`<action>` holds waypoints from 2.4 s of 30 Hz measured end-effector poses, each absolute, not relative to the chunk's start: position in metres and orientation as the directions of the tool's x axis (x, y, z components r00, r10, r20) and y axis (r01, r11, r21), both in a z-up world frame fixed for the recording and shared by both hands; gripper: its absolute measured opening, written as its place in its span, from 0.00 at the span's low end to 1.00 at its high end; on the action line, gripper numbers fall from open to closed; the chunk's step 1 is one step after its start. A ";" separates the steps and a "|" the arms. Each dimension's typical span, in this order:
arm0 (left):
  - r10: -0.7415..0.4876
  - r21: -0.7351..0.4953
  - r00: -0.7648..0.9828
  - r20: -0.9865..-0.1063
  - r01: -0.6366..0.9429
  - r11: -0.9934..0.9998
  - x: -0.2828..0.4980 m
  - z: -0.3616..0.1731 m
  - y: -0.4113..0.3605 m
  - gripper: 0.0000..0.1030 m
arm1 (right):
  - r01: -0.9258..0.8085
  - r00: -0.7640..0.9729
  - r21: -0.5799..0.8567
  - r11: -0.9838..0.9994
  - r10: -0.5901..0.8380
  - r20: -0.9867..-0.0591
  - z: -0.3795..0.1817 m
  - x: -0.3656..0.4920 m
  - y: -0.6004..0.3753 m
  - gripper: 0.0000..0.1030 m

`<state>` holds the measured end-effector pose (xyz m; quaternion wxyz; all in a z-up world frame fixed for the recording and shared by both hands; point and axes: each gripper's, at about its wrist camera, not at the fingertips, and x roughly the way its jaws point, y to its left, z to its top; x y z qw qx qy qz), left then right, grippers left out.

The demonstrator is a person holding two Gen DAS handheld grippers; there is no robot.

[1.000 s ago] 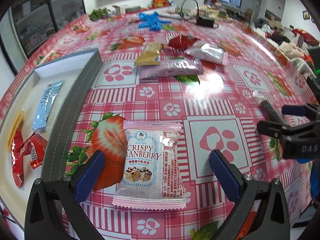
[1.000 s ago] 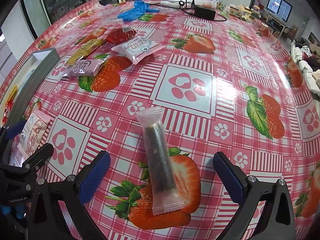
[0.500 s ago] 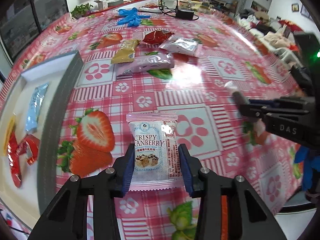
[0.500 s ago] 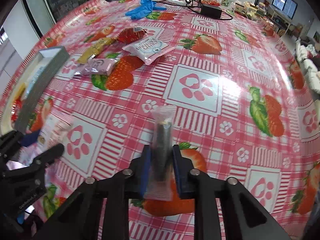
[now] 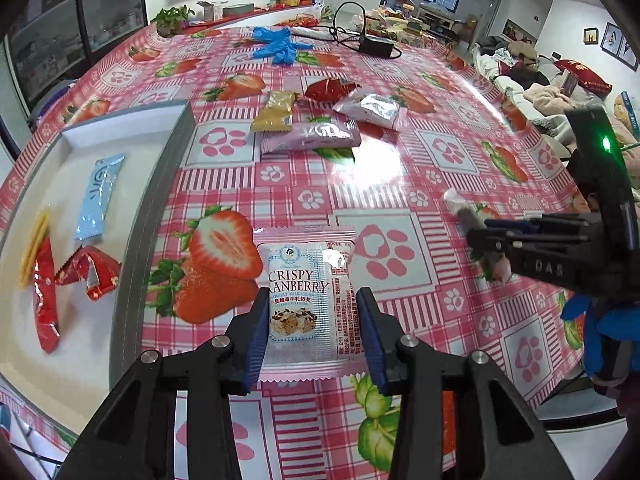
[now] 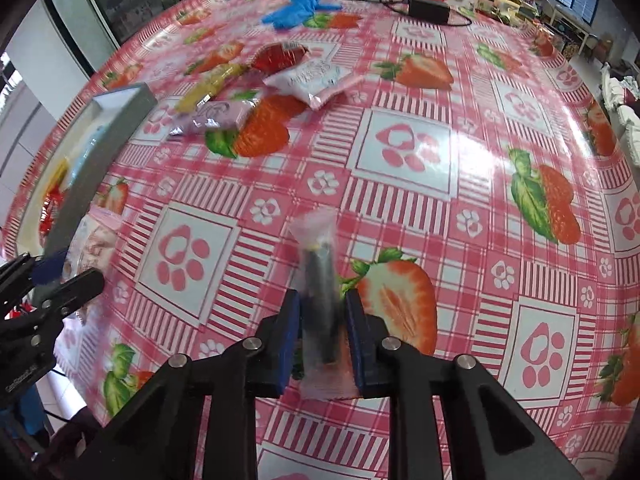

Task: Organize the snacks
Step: 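Carry the cranberry packet into the tray with left while right drops the dark bar there, then move both open grippers back over the snacks on the tablecloth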

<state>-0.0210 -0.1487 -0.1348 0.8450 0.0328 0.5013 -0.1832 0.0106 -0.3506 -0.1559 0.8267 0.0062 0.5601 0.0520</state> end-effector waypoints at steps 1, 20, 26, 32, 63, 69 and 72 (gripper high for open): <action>-0.276 -0.128 0.429 -0.860 0.343 0.930 -0.023 -0.135 -0.149 0.44 | -0.079 0.366 0.060 0.995 0.085 -0.927 -0.156 0.012 -0.350 0.24; -0.300 -0.137 0.567 -0.767 0.313 0.940 -0.031 -0.041 -0.073 0.44 | -0.176 0.464 0.236 0.956 0.292 -0.836 -0.078 0.011 -0.302 0.15; -0.219 -0.084 0.647 -0.730 0.233 0.969 -0.022 -0.001 -0.015 0.44 | -0.278 0.477 0.276 0.920 0.381 -0.792 -0.044 0.023 -0.249 0.15; -0.139 -0.027 0.681 -0.719 0.172 0.985 -0.009 0.012 0.020 0.44 | -0.356 0.447 0.304 0.884 0.446 -0.775 -0.031 0.044 -0.192 0.15; -0.075 -0.041 0.542 -0.837 0.074 0.996 0.046 -0.113 0.050 0.80 | -0.355 0.260 0.320 0.878 0.422 -0.869 -0.107 0.116 -0.084 0.64; -0.089 -0.052 0.551 -0.830 0.083 0.995 0.044 -0.084 0.040 0.80 | -0.333 0.309 0.288 0.898 0.392 -0.866 -0.091 0.110 -0.109 0.87; -0.111 -0.055 0.567 -0.816 0.115 0.992 0.040 -0.064 0.026 0.80 | -0.307 0.330 0.286 0.908 0.383 -0.863 -0.085 0.107 -0.132 0.87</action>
